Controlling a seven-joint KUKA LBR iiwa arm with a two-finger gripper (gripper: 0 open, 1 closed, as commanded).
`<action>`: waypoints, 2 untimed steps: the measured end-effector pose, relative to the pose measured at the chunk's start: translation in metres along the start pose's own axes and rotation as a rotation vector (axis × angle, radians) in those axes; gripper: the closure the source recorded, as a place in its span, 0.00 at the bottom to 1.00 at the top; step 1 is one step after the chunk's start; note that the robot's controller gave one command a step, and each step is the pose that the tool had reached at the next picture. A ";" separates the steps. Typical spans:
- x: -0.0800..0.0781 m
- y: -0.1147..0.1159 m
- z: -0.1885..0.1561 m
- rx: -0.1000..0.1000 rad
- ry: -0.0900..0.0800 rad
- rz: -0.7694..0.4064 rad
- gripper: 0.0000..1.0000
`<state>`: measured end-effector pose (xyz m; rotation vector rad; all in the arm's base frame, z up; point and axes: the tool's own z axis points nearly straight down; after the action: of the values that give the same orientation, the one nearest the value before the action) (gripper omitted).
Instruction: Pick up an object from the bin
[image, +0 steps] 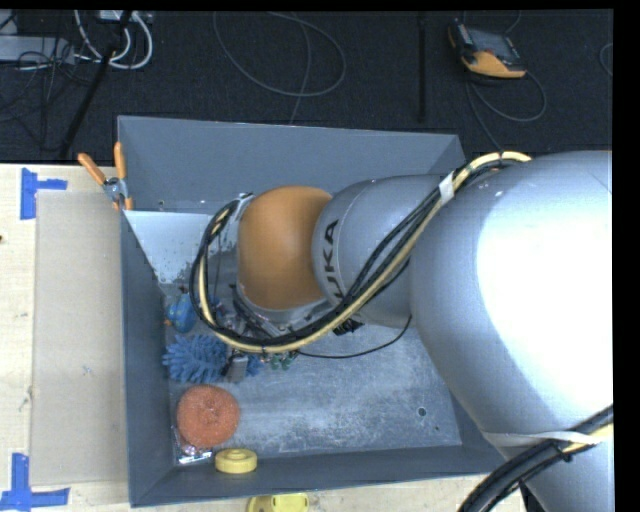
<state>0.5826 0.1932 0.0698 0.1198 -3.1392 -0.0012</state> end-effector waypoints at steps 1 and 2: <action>0.000 0.000 0.000 0.000 0.000 0.000 1.00; 0.006 0.000 -0.017 0.003 0.012 -0.005 1.00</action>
Offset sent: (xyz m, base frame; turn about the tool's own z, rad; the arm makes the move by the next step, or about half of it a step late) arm -0.0167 0.0096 0.1228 -0.0417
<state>0.5763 0.1927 0.0869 0.1278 -3.1274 0.0047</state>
